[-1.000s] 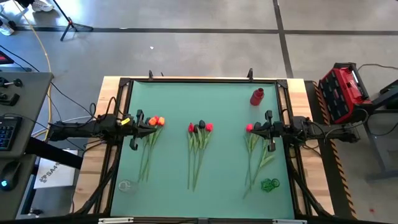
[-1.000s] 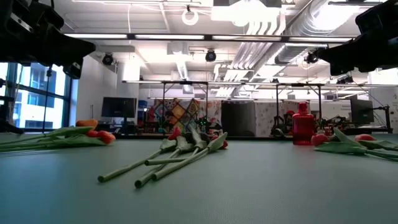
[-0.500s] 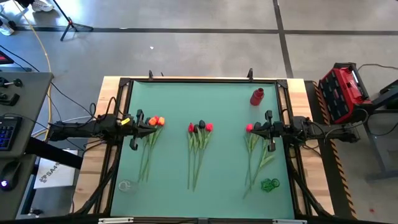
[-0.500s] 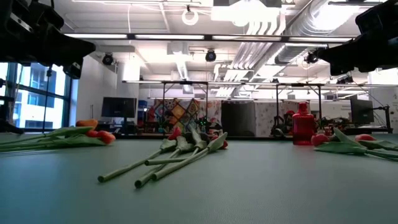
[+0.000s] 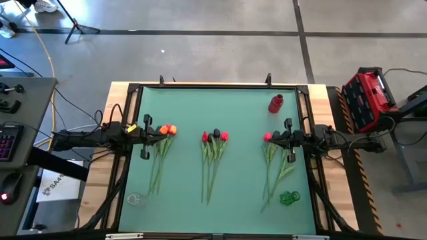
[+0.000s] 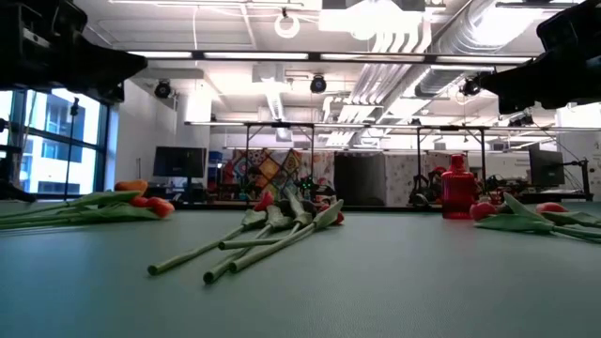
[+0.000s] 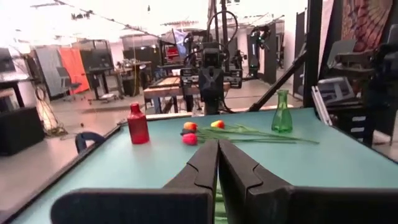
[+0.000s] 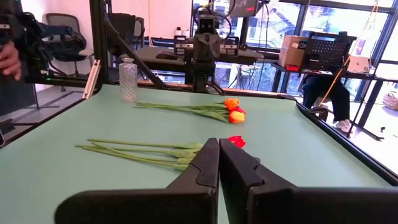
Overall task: Sort flowers into vase by color
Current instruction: Put the orange tulip into the transparent vase
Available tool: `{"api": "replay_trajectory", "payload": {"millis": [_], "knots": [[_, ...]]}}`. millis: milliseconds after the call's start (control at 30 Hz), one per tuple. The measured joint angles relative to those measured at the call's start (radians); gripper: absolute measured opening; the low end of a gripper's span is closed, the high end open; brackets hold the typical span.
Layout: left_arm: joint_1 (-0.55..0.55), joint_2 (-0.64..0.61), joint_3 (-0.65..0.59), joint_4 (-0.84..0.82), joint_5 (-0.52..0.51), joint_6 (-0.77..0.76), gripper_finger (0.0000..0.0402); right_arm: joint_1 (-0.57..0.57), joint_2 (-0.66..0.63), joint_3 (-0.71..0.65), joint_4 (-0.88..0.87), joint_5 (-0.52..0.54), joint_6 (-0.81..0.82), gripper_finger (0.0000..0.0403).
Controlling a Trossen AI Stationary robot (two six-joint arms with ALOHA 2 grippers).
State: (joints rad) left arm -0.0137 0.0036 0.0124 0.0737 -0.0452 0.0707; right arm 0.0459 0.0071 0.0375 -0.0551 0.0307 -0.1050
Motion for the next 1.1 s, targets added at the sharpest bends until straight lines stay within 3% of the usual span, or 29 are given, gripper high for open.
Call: {"api": "replay_trajectory", "payload": {"millis": [200,300,433,667,833,900,1000,1100], "knots": [[0.0,0.0,0.0,0.002,0.0,-0.246,0.0,-0.001,0.0,0.0,0.003,0.016,-0.019,0.0],[0.0,0.0,0.0,0.005,0.0,-0.333,0.0,-0.008,-0.001,0.0,0.016,0.103,-0.169,0.0],[0.0,0.0,0.0,0.007,-0.086,-0.463,0.0,-0.008,-0.002,0.0,0.044,0.135,-0.334,0.0],[0.0,0.0,0.0,0.062,-0.159,-0.572,0.0,-0.008,-0.001,0.0,0.09,0.162,-0.344,0.0],[0.0,0.0,0.0,0.12,-0.202,-0.614,0.0,-0.008,-0.001,0.0,0.227,0.055,-0.203,0.0],[0.0,0.0,0.0,0.151,-0.215,-0.621,0.0,-0.009,0.003,0.0,0.31,0.067,-0.156,0.0],[0.0,0.0,0.001,0.195,-0.216,-0.652,0.0,-0.01,0.007,0.0,0.458,0.193,-0.02,0.0],[-0.001,0.003,0.001,0.193,-0.203,-0.693,0.0,-0.01,0.006,0.0,0.587,0.395,0.194,0.0]]}}
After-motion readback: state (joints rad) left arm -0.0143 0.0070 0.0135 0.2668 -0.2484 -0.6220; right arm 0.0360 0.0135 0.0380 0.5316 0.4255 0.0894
